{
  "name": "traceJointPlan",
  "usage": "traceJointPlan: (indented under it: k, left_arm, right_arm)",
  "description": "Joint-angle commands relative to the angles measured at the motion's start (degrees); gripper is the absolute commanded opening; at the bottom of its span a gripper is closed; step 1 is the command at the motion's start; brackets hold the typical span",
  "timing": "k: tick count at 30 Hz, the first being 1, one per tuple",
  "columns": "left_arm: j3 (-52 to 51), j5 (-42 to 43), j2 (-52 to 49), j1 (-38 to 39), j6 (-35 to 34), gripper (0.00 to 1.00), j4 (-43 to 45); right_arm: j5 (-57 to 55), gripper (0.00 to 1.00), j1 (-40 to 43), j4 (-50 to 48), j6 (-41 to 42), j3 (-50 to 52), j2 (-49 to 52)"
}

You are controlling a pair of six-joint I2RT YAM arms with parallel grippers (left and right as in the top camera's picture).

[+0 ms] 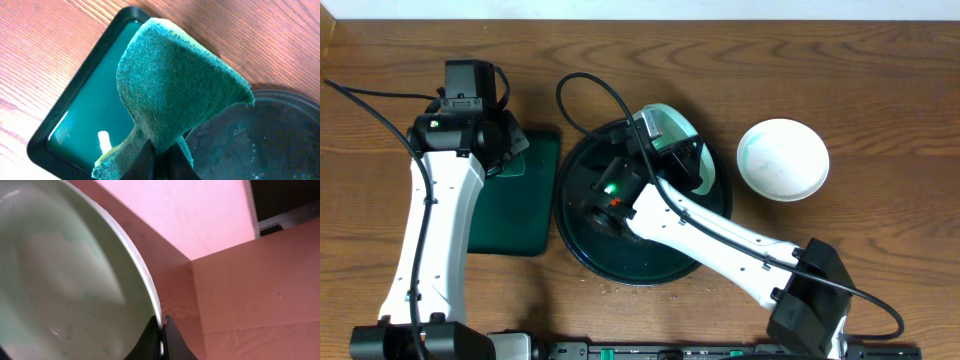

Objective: Clean dirty plates on tray and stack at the side
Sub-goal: 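Carry the plate right with right gripper and stack it on plates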

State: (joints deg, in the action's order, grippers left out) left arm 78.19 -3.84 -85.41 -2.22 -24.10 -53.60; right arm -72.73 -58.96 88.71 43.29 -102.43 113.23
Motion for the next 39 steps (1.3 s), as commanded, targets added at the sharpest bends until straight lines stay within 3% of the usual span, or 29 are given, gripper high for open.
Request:
traceJointPlan:
  k: [1,5,7,9,10,11,16,21,24,29,32,39]
  left_arm:
    - [-0.52,-1.22,-0.33,-0.28,0.66,0.07,0.04]
    - [-0.52,-1.25,-0.33,-0.28,0.39,0.07,0.02]
    - [-0.52,-1.22,-0.33,-0.28,-0.57,0.07,0.02]
    - [-0.52,-1.22,-0.33,-0.28,-1.38,0.07,0.02]
    - [-0.52,-1.22,-0.33,-0.28,-1.49,0.07,0.02]
    - [-0.55,-1.22,-0.33,-0.28,-1.49,0.07,0.04]
    - [-0.79,-1.22,-0.33,-0.28,-1.49,0.08,0.00]
    - [-0.79,-1.25,-0.33,-0.28,-1.49,0.07,0.04]
    - [-0.81,-1.38,-0.33,-0.28,-1.49,0.07,0.07]
    - [-0.83,-1.40,-0.33,-0.28,-1.49,0.07,0.07]
    - [-0.92,-1.38,-0.33,-0.28,-1.49,0.07,0.04]
    - [-1.11,-1.38,-0.33,-0.28,-1.46,0.07,-0.11]
  right_arm:
    - [-5.42,0.01,0.20,0.07,4.52,0.04,-1.57]
    - [-3.04,0.01,1.55,-0.92,5.92,0.04,-1.57]
    - [2.14,0.01,3.50,-3.67,2.82,0.09,-1.55]
    - [13.25,0.01,6.21,-9.94,-9.51,0.17,-1.53]
    - [28.59,0.01,9.03,-15.54,-22.32,0.20,-1.53]
    - [35.65,0.01,10.49,-17.22,-25.35,0.20,-1.55]
    - [64.59,0.01,18.80,-22.73,-31.34,0.15,-3.10]
    - [79.49,0.01,29.09,-24.24,-31.74,0.15,-7.19]
    - [80.41,0.01,37.18,-23.50,-29.97,0.15,-10.03]
    - [69.05,0.01,48.81,-21.94,-28.74,0.24,-11.28]
    - [67.63,0.01,54.95,-22.27,-28.76,1.95,-10.27]
    - [68.70,0.01,64.87,-31.23,-27.47,15.91,-9.03]
